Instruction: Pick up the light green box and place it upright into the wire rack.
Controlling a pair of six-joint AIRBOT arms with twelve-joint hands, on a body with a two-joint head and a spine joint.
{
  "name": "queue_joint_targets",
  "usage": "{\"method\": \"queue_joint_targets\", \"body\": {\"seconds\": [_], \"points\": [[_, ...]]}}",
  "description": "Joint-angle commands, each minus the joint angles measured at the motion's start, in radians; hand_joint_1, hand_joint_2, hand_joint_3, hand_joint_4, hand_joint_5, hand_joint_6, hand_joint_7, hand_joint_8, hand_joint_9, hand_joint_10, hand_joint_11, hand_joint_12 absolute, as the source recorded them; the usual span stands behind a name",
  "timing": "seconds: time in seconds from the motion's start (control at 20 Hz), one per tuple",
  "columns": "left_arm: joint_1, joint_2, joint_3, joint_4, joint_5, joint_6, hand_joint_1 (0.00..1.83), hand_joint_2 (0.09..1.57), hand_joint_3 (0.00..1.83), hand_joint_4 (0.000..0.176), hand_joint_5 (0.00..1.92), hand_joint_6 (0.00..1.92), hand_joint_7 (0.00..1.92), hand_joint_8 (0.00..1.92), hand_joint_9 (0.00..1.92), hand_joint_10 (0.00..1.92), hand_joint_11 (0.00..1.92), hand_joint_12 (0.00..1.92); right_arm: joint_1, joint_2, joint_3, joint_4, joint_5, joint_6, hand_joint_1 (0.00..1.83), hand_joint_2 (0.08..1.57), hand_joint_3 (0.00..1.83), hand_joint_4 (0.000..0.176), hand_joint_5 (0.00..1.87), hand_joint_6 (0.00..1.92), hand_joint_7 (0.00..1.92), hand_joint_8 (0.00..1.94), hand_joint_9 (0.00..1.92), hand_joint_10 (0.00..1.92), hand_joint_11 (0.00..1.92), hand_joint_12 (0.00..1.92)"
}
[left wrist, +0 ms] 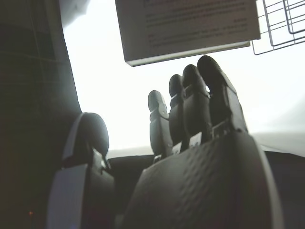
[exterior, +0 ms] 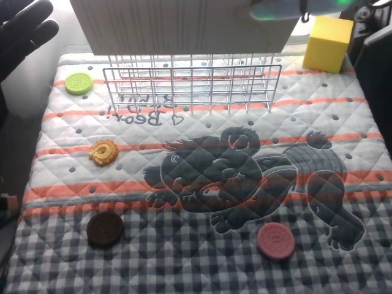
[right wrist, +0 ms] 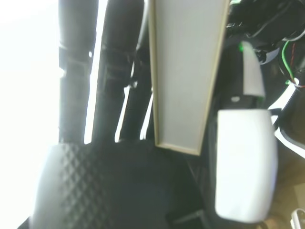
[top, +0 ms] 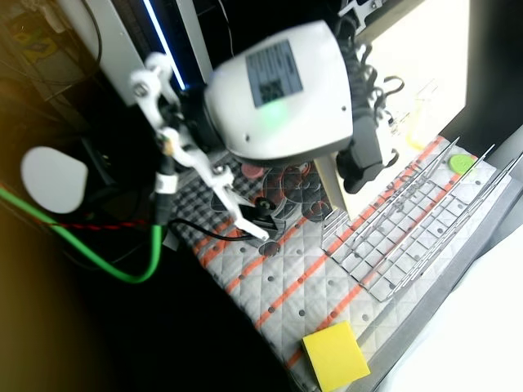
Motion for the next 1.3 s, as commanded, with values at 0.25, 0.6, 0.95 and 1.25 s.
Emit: {"method": "queue_joint_targets", "body": {"seconds": [0.25,0.6,0.95,1.25], "points": [[-0.012,-0.008,0.003,-0.014,-0.131,-0.009,0.54,1.14,0.0,0.129,0.41,0.0,0.35,0.0,0.33,0.0,0.02,0.71,0.002,-0.024,0.044,0.068,0.04,0.006,0.9,1.28,0.02,0.0,0.97,0.61,1.42,0.03,1.54,0.04,1.36,0.54],[-0.012,-0.008,0.003,-0.013,-0.133,-0.009,0.5,1.13,0.0,0.15,0.4,0.0,0.35,0.0,0.33,0.0,0.0,0.68,-0.028,-0.05,0.078,0.065,-0.009,0.013,1.12,1.18,0.0,0.0,0.88,1.13,1.49,0.01,1.6,0.01,1.34,0.66],[-0.012,-0.009,0.003,-0.013,-0.133,-0.009,0.55,1.14,0.0,0.128,0.42,0.0,0.34,0.0,0.32,0.0,0.0,0.66,-0.054,-0.058,0.078,0.068,-0.009,0.019,1.07,1.21,0.0,0.0,0.81,1.24,1.34,0.0,1.47,0.0,1.24,0.6],[-0.012,-0.011,0.005,-0.013,-0.134,-0.009,0.58,1.12,0.0,0.13,0.43,0.0,0.36,0.0,0.33,0.0,0.04,0.67,-0.083,-0.07,0.082,0.095,0.012,0.02,0.75,1.18,0.0,0.0,0.52,0.49,0.85,0.0,0.92,0.0,0.81,0.4]]}}
